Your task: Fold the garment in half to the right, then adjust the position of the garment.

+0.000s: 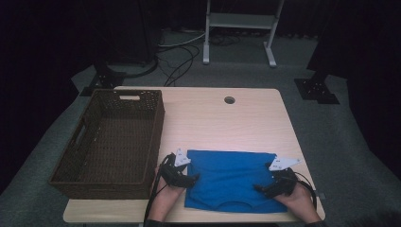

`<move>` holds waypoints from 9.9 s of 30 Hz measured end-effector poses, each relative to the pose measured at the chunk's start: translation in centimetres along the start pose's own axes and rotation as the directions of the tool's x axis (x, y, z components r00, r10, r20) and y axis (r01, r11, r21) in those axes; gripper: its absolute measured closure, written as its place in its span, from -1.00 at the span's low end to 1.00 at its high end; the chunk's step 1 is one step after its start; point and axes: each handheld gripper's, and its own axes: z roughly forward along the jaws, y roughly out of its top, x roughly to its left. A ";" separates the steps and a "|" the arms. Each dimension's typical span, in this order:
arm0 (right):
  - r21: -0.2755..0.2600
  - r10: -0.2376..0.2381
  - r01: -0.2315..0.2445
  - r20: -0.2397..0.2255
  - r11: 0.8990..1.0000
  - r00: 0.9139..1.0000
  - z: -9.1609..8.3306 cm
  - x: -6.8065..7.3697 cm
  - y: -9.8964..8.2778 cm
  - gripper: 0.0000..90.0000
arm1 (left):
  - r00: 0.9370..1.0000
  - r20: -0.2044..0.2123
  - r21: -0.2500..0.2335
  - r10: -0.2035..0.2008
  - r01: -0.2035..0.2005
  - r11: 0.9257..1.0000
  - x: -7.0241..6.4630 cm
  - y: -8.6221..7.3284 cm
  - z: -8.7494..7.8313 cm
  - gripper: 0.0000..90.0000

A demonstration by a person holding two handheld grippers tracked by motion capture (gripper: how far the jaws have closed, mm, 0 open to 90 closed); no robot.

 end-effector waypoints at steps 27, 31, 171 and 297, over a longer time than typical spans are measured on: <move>0.001 -0.002 0.002 0.002 1.000 1.000 0.1 0.0 0.1 -1.00 | 0.988 0.135 -0.012 -0.071 0.073 0.997 -0.4 -0.3 -0.4 0.82; 0.008 -0.007 0.007 0.000 1.000 1.000 0.1 0.0 0.2 -1.00 | 0.989 0.128 -0.002 -0.076 0.077 0.997 -0.5 -0.2 -0.5 0.83; -0.009 -0.145 0.146 -0.162 0.989 0.976 3.4 0.3 3.3 -1.00 | 0.870 0.490 -0.189 0.047 0.053 0.981 -4.3 10.2 9.0 0.84; -0.049 -0.060 0.057 -0.060 0.997 0.996 -1.0 -0.2 2.5 -1.00 | 0.998 0.052 0.040 0.045 -0.047 0.998 5.0 8.1 9.5 -1.00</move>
